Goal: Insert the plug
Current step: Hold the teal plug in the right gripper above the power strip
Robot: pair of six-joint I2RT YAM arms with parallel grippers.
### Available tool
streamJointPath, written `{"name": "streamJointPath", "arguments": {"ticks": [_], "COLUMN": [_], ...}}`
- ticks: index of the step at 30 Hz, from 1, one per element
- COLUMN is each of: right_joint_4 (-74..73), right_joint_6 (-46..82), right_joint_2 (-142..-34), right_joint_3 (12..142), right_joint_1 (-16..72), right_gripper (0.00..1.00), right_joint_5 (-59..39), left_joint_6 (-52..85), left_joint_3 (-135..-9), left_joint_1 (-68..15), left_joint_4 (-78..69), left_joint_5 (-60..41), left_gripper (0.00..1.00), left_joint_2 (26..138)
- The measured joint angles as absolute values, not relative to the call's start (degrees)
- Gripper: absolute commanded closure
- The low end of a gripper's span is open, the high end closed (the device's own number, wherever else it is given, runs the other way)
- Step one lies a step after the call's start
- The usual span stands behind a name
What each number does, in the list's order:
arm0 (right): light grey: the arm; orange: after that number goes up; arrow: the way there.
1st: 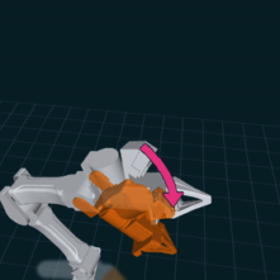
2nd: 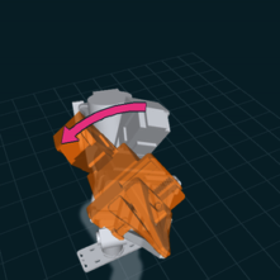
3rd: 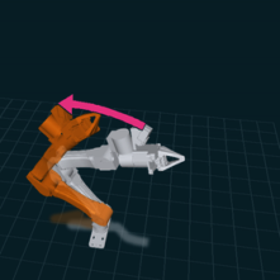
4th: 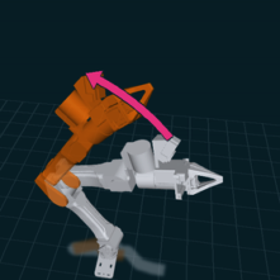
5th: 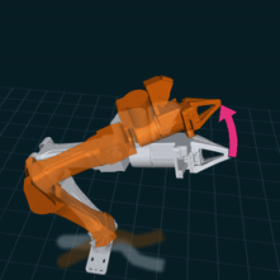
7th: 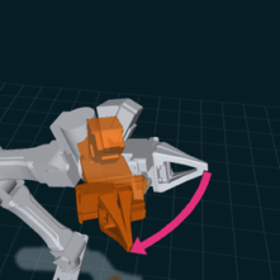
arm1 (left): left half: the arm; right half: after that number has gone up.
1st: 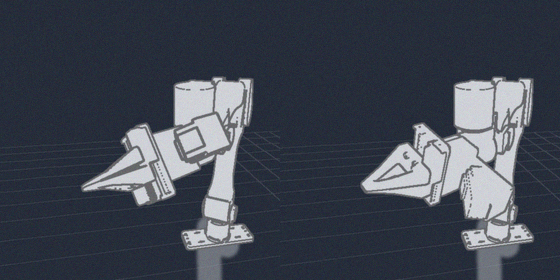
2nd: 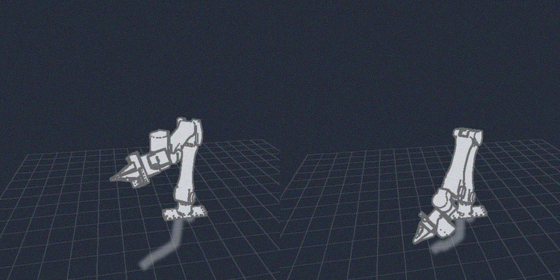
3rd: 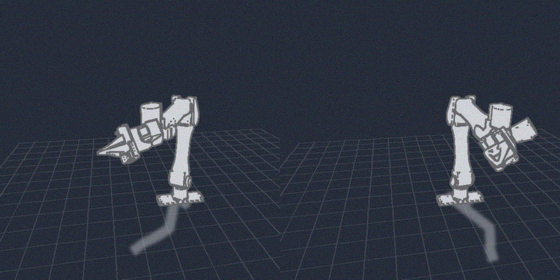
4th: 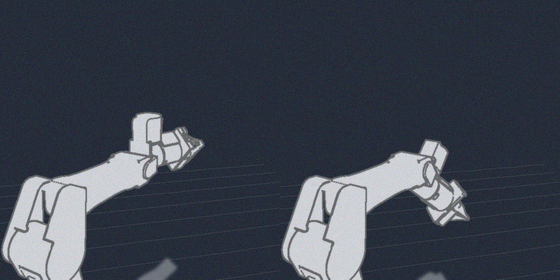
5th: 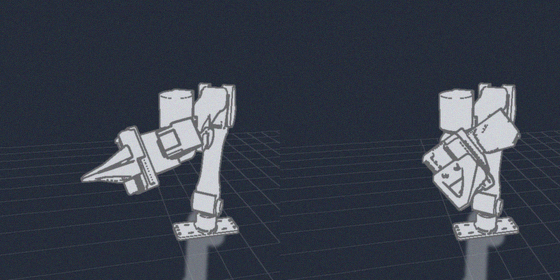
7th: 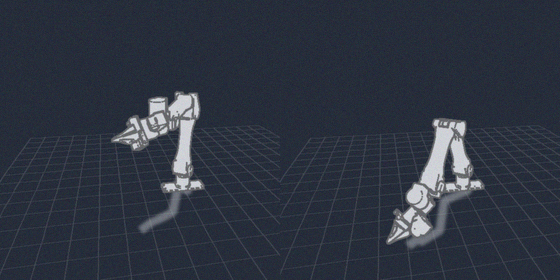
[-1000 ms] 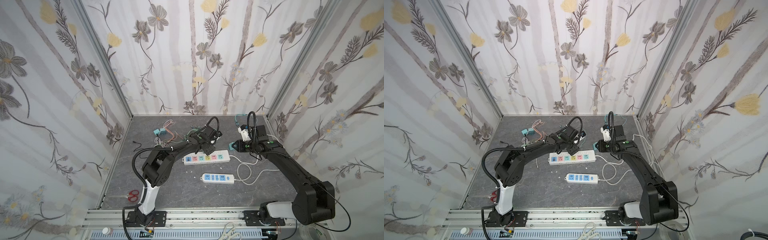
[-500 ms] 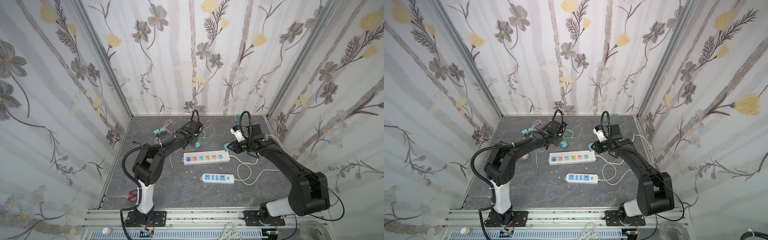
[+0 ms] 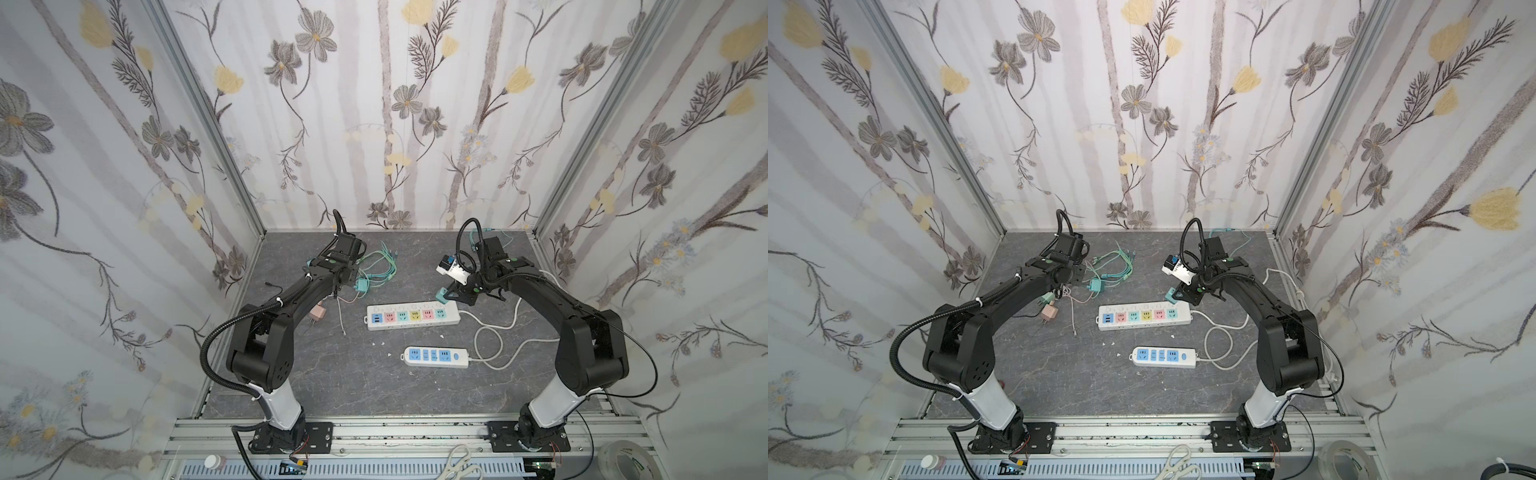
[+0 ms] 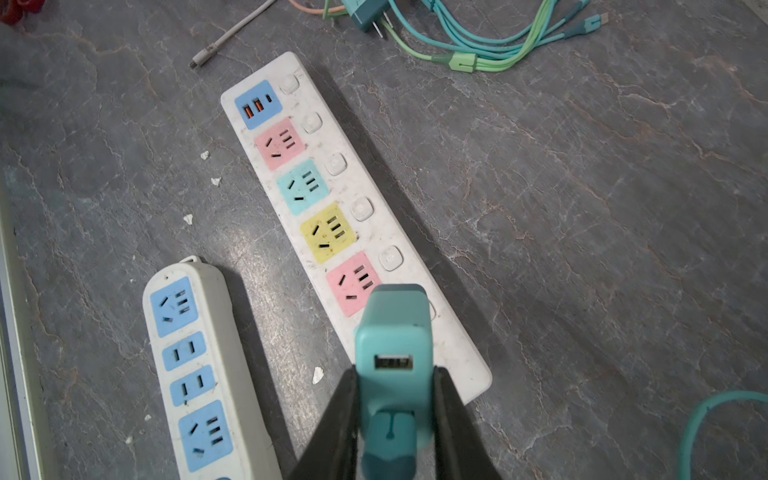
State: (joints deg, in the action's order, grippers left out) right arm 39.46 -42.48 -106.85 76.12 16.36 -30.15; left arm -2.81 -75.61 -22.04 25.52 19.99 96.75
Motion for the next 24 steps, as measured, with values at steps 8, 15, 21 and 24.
{"name": "streamJointPath", "arguments": {"ticks": [8, 15, 21, 24], "right_joint_4": [48.9, 53.6, 54.7, 54.8], "right_joint_6": [-52.2, -57.5, -59.9, -60.7], "right_joint_2": [-112.6, -114.5, -115.3, -115.5], "right_joint_3": [83.0, 84.9, 85.1, 85.3], "right_joint_1": [18.4, 18.7, 19.3, 19.4], "right_gripper": [1.00, 1.00, 1.00, 1.00], "right_joint_5": [-28.5, -25.9, -22.7, -21.9], "left_joint_6": [3.4, 5.1, 4.5, 4.8], "left_joint_3": [-68.6, -59.7, -56.7, -56.3], "left_joint_1": [-21.8, -21.9, -21.9, -21.8], "left_joint_4": [25.5, 20.1, 17.4, 16.9], "left_joint_5": [18.3, 19.1, 20.2, 20.7], "left_gripper": [0.00, 0.00, 0.00, 0.00], "left_joint_2": [82.5, 68.6, 63.2, 62.2]}}
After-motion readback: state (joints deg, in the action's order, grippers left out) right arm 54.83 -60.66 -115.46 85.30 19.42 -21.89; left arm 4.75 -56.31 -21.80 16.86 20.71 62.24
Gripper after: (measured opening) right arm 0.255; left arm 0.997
